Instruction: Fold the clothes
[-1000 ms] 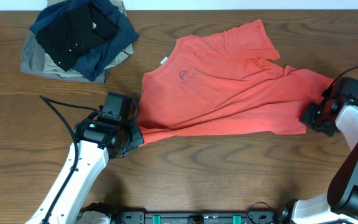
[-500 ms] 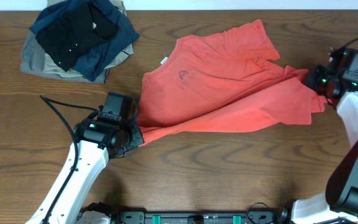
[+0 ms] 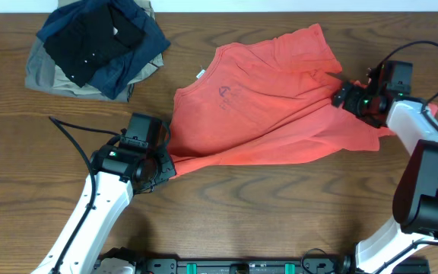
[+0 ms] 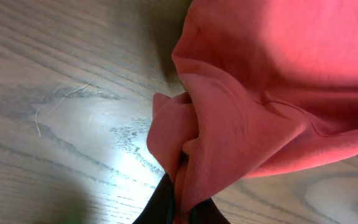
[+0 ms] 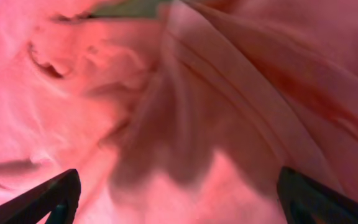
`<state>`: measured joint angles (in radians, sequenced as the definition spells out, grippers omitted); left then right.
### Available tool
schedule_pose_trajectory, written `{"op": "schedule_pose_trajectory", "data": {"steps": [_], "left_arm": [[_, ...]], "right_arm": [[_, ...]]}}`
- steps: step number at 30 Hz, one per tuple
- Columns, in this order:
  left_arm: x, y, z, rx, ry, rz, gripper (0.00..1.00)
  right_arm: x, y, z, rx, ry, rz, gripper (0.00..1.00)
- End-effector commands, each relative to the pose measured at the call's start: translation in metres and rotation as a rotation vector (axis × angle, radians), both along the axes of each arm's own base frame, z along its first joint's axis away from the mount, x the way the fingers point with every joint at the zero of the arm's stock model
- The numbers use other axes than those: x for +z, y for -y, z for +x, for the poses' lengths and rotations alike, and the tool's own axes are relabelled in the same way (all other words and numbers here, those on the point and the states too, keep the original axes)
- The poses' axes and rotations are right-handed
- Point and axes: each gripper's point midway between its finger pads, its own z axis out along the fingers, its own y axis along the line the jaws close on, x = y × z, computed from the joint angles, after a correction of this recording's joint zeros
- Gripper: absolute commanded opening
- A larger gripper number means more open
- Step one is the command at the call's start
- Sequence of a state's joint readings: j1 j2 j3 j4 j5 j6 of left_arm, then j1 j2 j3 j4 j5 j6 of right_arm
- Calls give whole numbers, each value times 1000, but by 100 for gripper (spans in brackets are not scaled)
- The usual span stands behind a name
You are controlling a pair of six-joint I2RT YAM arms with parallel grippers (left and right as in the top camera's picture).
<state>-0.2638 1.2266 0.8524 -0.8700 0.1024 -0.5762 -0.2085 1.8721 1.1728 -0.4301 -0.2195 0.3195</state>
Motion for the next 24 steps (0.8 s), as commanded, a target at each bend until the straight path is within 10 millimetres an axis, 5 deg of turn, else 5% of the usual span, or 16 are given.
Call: {"op": "schedule_pose_trajectory", "data": {"steps": [1,4,7,14,20,24], "left_arm": [[1,0,0,-4,4,4,6],[1,0,0,-4,5,5,6],[1,0,0,-4,5,4,6],[2,0,2,-4,15,2,6],[2,0,2,-4,15,2,6],[2,0,2,-4,15,2,6]], "right_arm": [[47,26,6,-58,58,-25,99],[65,39,-5,-43,45,-29,99],[63,44,-17,14,12,-56,99],[17,39,-35,95,-70,-60,88],[-8,37,-37,100,-112,-37,55],[-17,32,-36,113,-131,-31,55]]}}
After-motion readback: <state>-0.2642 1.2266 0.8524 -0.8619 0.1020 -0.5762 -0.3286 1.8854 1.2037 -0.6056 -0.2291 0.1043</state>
